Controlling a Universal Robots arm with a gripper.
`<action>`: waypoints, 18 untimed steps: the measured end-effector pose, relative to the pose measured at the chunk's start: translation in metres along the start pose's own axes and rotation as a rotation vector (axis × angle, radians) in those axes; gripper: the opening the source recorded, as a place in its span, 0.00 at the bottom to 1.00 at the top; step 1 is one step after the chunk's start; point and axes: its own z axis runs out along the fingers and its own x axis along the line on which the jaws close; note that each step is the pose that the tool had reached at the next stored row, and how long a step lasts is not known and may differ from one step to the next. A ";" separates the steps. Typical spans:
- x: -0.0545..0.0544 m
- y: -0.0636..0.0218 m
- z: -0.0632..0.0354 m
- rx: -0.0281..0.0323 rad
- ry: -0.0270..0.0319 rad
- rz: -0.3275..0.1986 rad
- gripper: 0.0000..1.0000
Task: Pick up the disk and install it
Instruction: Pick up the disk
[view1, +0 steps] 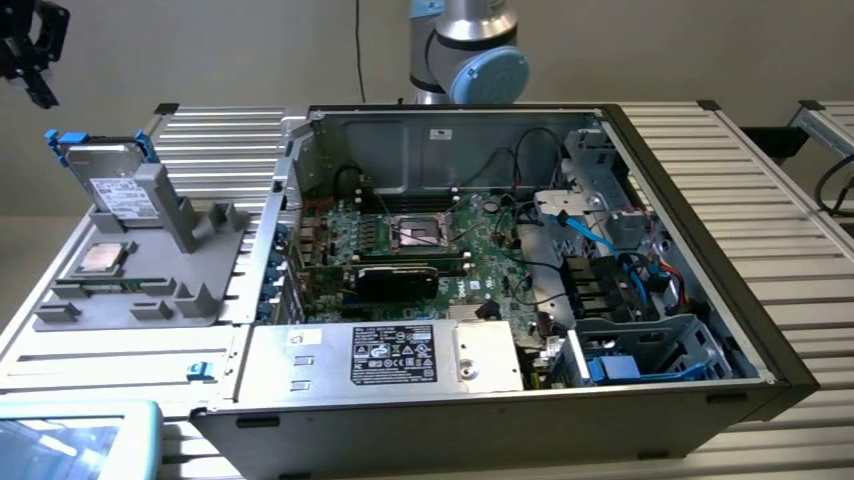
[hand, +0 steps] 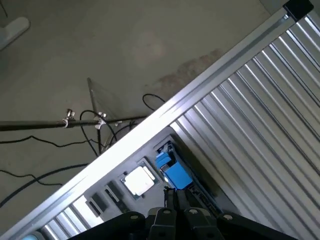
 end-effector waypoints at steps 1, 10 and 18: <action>0.000 0.0000 0.0001 0.0015 -0.0006 -0.019 0.11; 0.000 0.0000 0.0006 0.0140 -0.0001 -0.181 0.11; 0.000 0.0000 0.0017 0.0233 0.0065 -0.326 0.11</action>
